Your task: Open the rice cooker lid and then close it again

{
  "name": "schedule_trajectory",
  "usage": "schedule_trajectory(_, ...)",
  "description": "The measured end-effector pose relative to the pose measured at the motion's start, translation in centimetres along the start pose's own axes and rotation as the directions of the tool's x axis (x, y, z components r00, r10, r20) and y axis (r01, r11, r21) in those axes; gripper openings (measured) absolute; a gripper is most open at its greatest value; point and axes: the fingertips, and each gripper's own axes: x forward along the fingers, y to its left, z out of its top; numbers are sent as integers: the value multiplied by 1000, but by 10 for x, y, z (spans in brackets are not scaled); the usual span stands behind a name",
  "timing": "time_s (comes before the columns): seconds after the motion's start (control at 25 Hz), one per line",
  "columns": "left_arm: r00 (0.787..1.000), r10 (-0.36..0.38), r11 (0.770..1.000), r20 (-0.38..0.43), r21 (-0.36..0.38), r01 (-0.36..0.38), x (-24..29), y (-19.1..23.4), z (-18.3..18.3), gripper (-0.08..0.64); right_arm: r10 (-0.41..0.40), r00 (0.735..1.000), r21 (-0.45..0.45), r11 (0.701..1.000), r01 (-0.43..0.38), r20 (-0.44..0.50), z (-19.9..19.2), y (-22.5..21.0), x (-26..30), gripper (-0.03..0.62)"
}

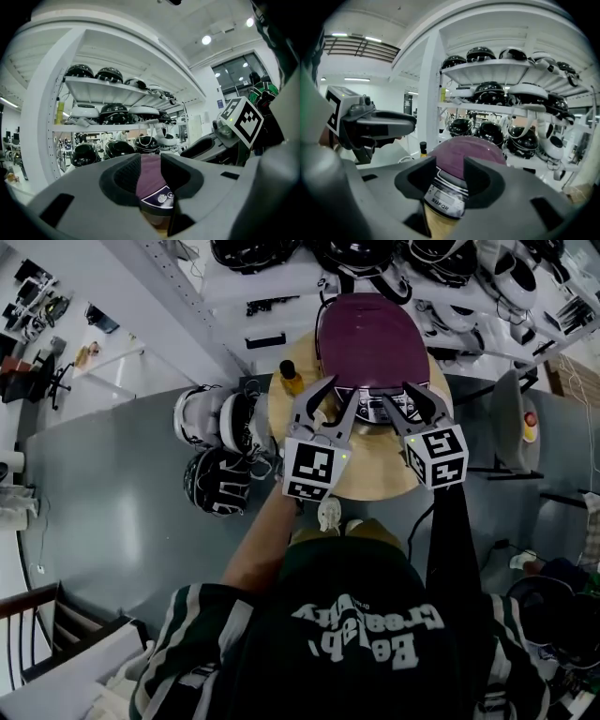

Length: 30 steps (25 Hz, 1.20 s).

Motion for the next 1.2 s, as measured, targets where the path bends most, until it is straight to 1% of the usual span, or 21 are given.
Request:
schedule_trajectory(0.24,1000,-7,1000,-2,-6,7,1,6,-6,117,31,996,12,999,-30,-87,-19,8,15,195)
schedule_trajectory(0.44,1000,-5,1000,-24,29,6,5,11,-11,117,67,983,27,998,-63,-168,-37,8,30,201)
schedule_trajectory(0.52,1000,2,1000,-28,18,-2,7,17,-11,117,74,977,38,997,-68,-201,-44,8,35,204)
schedule_trajectory(0.68,1000,-2,1000,-31,15,2,11,23,-11,117,78,970,66,996,-65,-230,-47,8,38,212)
schedule_trajectory(0.8,999,-3,1000,-37,15,4,12,25,-14,117,74,964,47,997,-65,-256,-48,12,40,235)
schedule_trajectory(0.88,999,-5,1000,-40,12,5,12,25,-16,117,59,963,20,998,-56,-265,-50,17,40,275)
schedule_trajectory(1.0,999,-5,1000,-41,10,5,10,24,-19,117,30,963,-16,999,-36,-268,-53,22,40,285)
schedule_trajectory(1.2,1000,-5,1000,-29,3,5,7,23,-16,117,37,964,2,999,-38,-263,-54,21,40,293)
